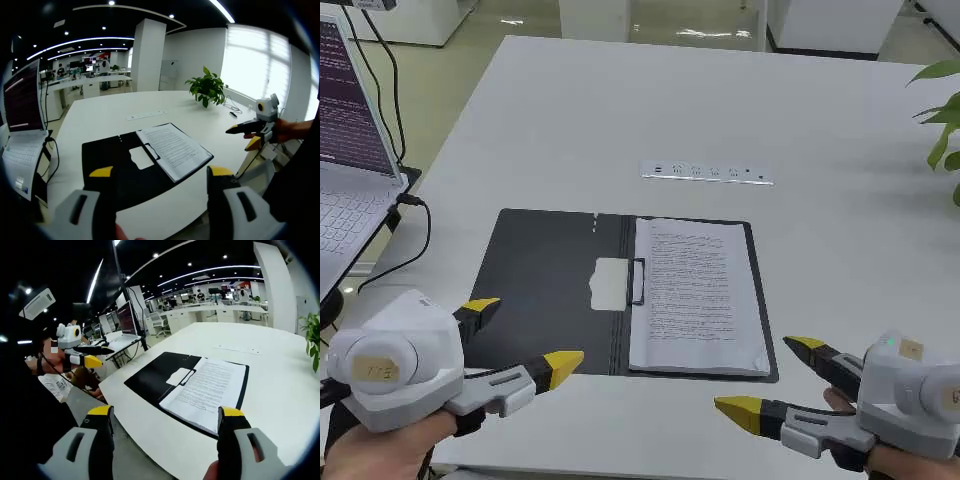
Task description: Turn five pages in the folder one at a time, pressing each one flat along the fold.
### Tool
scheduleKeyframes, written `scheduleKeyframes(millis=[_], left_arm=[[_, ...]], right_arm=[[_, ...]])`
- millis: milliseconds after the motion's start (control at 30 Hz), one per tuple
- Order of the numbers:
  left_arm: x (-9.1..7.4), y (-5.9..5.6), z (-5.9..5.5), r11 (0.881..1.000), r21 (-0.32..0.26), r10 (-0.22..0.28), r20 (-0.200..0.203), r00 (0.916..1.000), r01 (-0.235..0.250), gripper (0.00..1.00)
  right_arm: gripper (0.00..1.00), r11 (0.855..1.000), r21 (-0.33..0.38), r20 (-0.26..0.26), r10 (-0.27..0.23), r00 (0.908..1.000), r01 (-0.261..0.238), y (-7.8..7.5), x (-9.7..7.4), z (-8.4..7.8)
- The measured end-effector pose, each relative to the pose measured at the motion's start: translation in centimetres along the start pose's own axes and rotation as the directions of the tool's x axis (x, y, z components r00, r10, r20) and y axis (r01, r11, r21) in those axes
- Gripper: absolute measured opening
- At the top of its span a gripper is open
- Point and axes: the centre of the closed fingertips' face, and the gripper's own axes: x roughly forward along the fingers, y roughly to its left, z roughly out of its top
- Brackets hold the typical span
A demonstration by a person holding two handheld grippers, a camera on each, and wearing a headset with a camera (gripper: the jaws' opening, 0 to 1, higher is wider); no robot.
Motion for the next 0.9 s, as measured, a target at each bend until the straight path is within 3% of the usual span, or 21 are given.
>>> scheduleKeyframes(millis=[900], left_arm=[[-0.01, 0.10, 0.56, 1.000, 0.002, 0.001, 0.013, 0.9999, -0.001, 0.74]], right_arm=[[0.83, 1.000, 0.009, 0.014, -0.006, 0.9999, 0.006, 0.05, -0.11, 0.22]])
